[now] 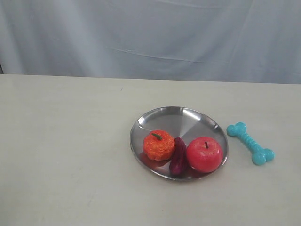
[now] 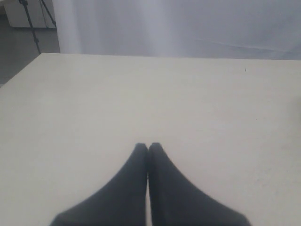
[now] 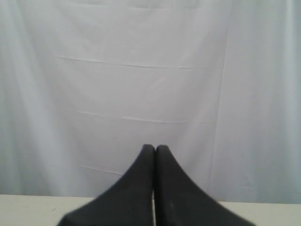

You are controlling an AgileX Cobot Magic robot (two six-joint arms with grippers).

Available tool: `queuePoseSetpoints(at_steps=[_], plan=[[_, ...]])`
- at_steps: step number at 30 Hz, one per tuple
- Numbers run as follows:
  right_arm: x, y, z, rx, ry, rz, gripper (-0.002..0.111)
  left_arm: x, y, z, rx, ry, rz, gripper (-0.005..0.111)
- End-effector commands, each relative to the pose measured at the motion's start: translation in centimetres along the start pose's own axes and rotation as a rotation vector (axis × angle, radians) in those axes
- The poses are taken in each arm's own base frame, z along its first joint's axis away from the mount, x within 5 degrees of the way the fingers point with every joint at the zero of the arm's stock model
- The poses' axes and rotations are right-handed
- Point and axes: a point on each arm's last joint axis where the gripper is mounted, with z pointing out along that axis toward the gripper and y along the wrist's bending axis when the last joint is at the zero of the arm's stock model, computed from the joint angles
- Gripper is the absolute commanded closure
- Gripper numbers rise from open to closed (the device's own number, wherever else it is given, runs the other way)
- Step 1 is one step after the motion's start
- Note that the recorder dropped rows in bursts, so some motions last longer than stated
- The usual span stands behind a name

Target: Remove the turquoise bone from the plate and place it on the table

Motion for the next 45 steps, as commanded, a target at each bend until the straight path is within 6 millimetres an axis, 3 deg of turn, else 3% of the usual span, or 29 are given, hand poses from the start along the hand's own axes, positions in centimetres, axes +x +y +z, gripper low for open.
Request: queuePoseSetpoints(at_steps=[1, 9, 22, 32, 45], plan=[[-0.2, 0.0, -0.5, 0.001, -0.036, -0.021, 0.109, 0.0, 0.0, 0.0, 0.008, -0.004, -0.004, 0.107], [2.4, -0.1, -0.5, 0.008, 0.193, -0.006, 0.109, 0.0, 0.0, 0.0, 0.008, -0.004, -0.004, 0.107], [9.5, -0.2, 0.3, -0.091, 0.184, 0.011, 0.109, 0.0, 0.0, 0.0, 0.008, -0.004, -0.004, 0.107], [10.0, -0.2, 0.2, -0.104, 0.232, -0.026, 0.109, 0.0, 0.0, 0.0, 0.008, -0.004, -0.004, 0.107], [12.0, -0.4, -0.5, -0.103, 0.47, -0.094, 0.109, 0.0, 0.0, 0.0, 0.008, -0.004, -0.004, 0.107]])
